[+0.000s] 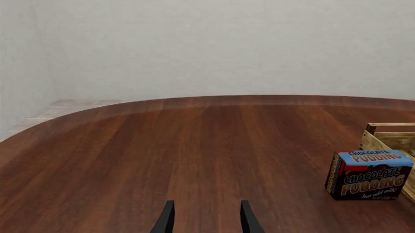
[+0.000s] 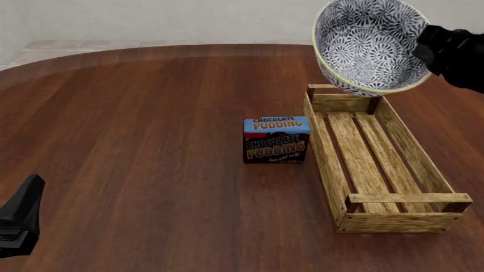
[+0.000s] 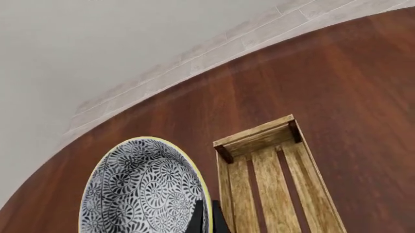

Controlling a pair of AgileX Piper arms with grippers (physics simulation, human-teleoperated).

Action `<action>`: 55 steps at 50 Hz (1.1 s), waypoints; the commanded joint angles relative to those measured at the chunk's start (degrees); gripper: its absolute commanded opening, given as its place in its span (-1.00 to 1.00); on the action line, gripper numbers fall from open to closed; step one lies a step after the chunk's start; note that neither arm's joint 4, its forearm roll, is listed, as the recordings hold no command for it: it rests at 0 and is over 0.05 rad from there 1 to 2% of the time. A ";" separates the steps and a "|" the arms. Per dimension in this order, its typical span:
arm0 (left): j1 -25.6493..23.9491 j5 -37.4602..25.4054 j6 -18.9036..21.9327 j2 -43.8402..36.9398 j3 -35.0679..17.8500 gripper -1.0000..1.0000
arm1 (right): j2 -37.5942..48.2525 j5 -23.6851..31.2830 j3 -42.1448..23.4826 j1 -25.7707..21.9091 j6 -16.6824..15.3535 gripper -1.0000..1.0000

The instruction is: Pick up the bowl on the left and put it in the tray.

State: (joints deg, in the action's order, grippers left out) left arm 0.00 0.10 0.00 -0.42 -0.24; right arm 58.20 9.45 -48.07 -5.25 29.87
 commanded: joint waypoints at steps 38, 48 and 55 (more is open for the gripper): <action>0.00 0.00 0.00 0.00 0.00 1.00 | -3.40 6.97 4.29 5.74 -1.81 -1.00; 0.00 0.00 0.00 0.00 0.00 1.00 | -4.27 7.11 5.55 5.42 -1.04 -1.00; 0.00 0.00 0.00 0.00 0.00 1.00 | -5.49 6.62 7.39 4.19 0.06 -1.00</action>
State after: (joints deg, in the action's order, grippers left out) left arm 0.00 0.10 0.00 -0.42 -0.24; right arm 54.09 16.38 -42.24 -0.10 28.94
